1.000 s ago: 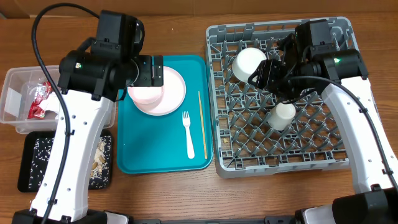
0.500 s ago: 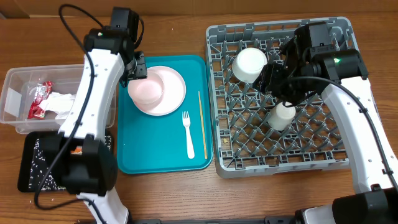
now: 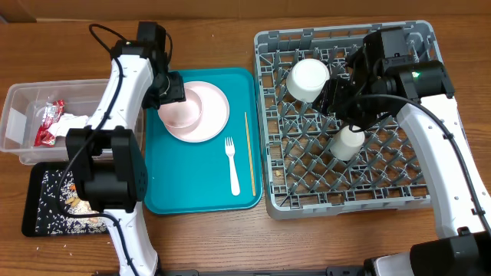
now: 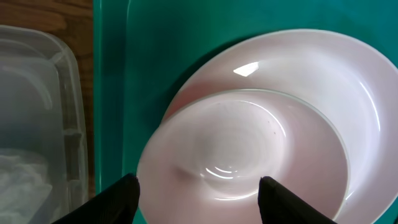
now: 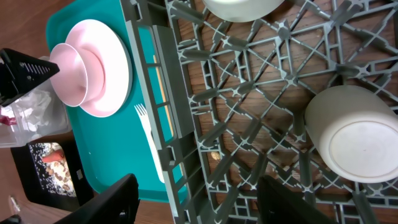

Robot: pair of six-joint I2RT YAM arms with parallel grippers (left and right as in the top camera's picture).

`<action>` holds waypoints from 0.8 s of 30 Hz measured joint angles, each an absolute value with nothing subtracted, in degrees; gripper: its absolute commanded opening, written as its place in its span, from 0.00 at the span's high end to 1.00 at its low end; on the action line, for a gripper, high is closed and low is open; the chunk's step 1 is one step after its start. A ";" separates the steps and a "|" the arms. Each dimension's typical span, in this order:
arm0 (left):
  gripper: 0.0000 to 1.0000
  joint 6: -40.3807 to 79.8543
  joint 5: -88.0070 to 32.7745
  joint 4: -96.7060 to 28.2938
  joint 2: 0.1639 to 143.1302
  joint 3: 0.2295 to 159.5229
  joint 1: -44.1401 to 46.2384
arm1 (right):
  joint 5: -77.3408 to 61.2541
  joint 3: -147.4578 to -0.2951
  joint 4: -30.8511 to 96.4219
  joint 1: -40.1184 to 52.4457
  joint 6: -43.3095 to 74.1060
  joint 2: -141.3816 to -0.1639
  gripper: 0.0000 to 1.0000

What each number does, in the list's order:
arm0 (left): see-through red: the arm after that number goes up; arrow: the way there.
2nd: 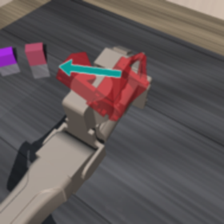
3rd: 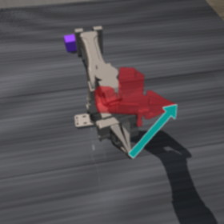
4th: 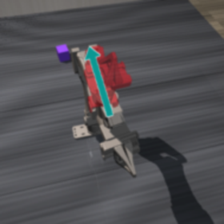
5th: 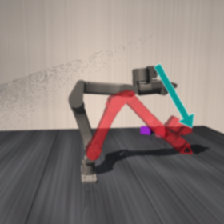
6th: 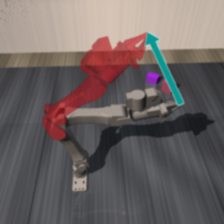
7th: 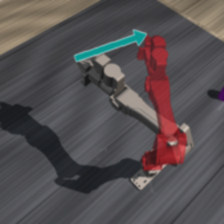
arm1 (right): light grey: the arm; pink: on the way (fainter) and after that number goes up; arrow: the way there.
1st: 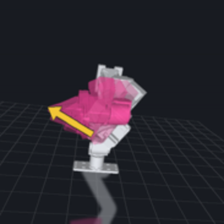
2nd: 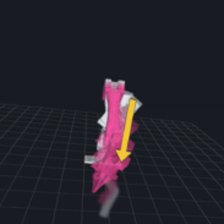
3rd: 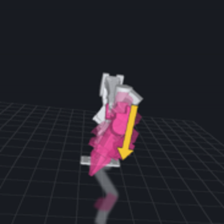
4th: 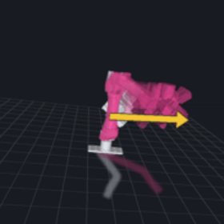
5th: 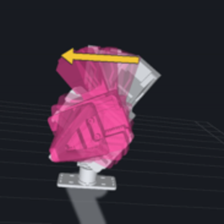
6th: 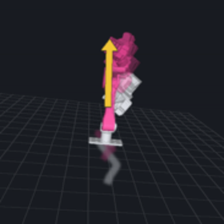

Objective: Sort waste into correct bins and load items into the dishwasher
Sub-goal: 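Grasp the pink bowl rim with the left gripper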

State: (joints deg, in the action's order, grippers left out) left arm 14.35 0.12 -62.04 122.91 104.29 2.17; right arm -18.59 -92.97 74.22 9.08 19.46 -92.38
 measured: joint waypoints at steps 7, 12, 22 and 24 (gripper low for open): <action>0.37 13.52 0.23 -60.86 122.91 104.29 0.75 | -18.59 -92.99 74.22 9.08 19.46 -92.38 0.36; 0.38 13.37 1.08 -59.96 122.91 104.22 0.75 | -18.59 -92.97 74.22 9.08 19.46 -92.38 0.36; 0.39 13.34 1.30 -59.75 125.58 103.72 0.75 | -18.59 -92.97 74.24 9.10 19.46 -92.38 0.36; 0.41 13.34 1.32 -59.72 125.84 103.42 0.75 | -18.61 -92.97 74.26 9.08 19.49 -92.38 0.36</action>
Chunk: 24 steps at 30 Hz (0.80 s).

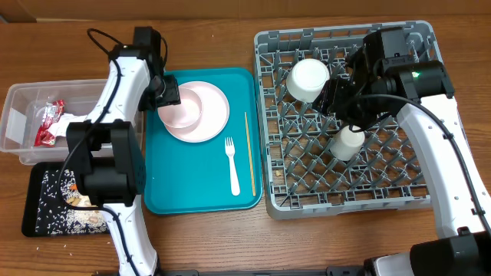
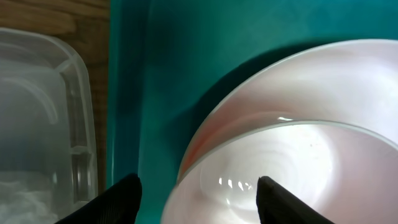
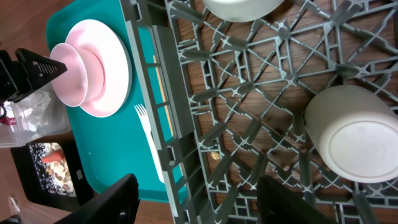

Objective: Sort waste into correct bins and load items into the dishwasher
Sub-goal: 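Grasp the pink bowl rim with the left gripper, then lift the pink bowl and carry it right toward the right gripper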

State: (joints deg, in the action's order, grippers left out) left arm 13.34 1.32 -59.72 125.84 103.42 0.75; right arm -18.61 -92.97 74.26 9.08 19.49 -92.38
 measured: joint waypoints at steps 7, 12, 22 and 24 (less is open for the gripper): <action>0.55 13.32 2.37 -58.83 125.84 102.67 0.75 | -18.59 -92.97 74.43 9.08 19.46 -92.38 0.36; 0.71 13.32 2.39 -57.19 125.84 101.47 0.75 | -18.59 -92.97 74.43 9.10 19.44 -92.38 0.36; 0.96 13.17 1.67 -59.02 125.75 101.89 0.75 | -18.52 -92.97 74.22 9.10 19.49 -92.38 0.36; 0.96 13.17 1.72 -62.54 125.78 104.05 0.75 | -18.48 -92.97 74.19 9.08 19.46 -92.38 0.30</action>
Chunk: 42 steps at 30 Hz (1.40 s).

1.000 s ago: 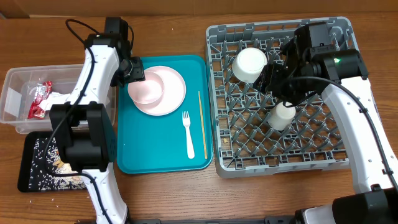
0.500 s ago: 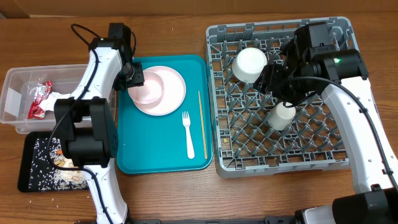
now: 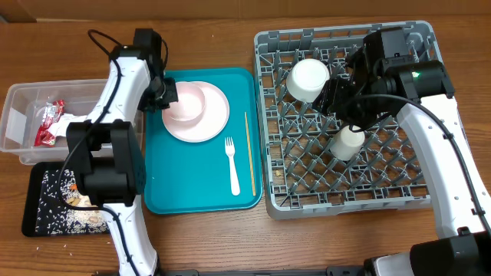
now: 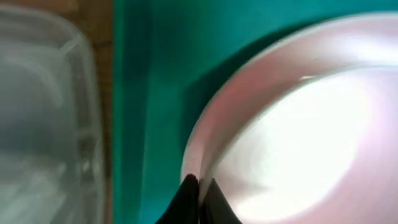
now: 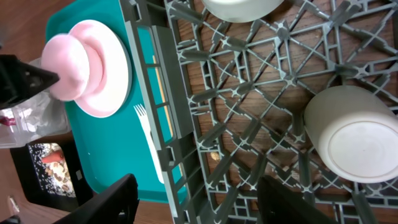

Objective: Sort waste into correct bins and load items into the dishwasher
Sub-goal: 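Lift the pink bowl and carry it right toward the right gripper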

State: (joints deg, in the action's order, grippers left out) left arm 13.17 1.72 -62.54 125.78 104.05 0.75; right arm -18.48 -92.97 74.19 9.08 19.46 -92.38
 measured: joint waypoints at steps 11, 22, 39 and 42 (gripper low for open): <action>0.96 11.55 -5.50 -83.13 126.02 124.64 2.24 | -19.97 -92.97 77.56 9.08 17.15 -92.42 0.21; 0.96 11.57 -9.13 -85.86 126.02 125.73 18.20 | -26.11 -92.97 76.16 13.17 12.27 -92.42 0.22; 0.96 11.64 -11.49 -89.56 125.49 125.73 24.40 | -16.38 -92.97 70.39 20.27 13.21 -96.64 0.29; 0.96 11.62 -11.84 -89.69 123.04 125.73 24.73 | -16.29 -92.97 68.18 20.27 13.58 -99.04 0.40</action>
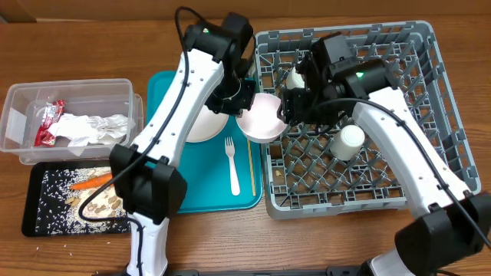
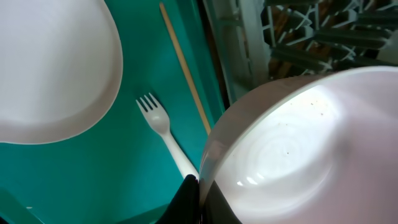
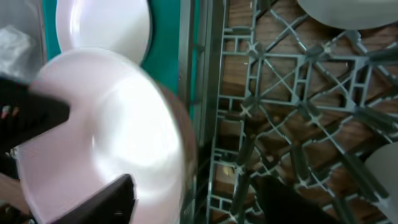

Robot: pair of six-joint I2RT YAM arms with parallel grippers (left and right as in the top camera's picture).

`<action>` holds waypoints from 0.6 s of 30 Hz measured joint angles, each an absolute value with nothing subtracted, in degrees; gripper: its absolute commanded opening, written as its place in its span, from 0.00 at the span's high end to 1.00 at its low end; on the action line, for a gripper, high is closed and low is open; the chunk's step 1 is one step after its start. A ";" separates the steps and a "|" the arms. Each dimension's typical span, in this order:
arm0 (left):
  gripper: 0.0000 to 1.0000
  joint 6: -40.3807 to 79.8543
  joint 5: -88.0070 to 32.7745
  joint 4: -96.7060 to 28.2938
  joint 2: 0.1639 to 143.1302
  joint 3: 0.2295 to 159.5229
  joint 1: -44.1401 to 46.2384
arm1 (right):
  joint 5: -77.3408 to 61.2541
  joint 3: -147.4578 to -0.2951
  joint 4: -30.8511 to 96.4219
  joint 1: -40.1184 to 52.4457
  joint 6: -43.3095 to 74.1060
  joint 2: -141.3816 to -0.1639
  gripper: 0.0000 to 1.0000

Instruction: Sort waste into correct bins and load items into the dishwasher

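A pink bowl (image 1: 261,121) hangs between the teal tray (image 1: 192,176) and the grey dish rack (image 1: 368,184). My left gripper (image 2: 198,199) is shut on the bowl's (image 2: 292,143) rim. My right gripper (image 1: 291,107) is open right beside it, and the bowl's (image 3: 106,137) edge lies between its fingers (image 3: 93,199). On the tray sit a pink plate (image 2: 50,68), a white fork (image 1: 232,165) and a wooden chopstick (image 1: 250,157). The plate is partly hidden under my left arm in the overhead view.
Two white cups stand in the rack, one (image 1: 296,77) behind my right gripper, one (image 1: 347,142) mid-rack. A clear bin (image 1: 69,123) with wrappers and a black tray (image 1: 73,195) of food scraps lie at the left.
My left gripper held the bowl on the plate at the tray's back left; now it holds it at the rack's left edge. My right gripper has come left from over the rack to the bowl.
My left gripper was open over the bowl on the plate, then open closer to its rim, then shut on the rim. The right arm stayed over the rack throughout. Now the bowl is off the plate beside the rack, with my open right gripper at it.
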State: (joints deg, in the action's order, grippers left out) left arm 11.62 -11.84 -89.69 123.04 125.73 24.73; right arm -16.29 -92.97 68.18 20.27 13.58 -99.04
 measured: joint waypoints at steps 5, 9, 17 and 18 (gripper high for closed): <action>0.96 11.62 -11.86 -89.91 119.77 125.75 26.24 | -16.27 -92.97 66.11 20.27 14.57 -100.62 0.54; 0.96 11.64 -11.77 -89.86 119.55 125.80 28.18 | -16.32 -92.97 65.71 20.27 14.92 -101.84 0.75; 0.96 12.03 -9.82 -89.27 119.55 125.80 28.53 | -16.86 -92.97 65.04 19.33 14.96 -101.86 0.67; 0.96 12.05 -9.65 -89.25 119.55 125.80 28.53 | -17.17 -92.97 65.08 19.05 15.00 -101.86 0.63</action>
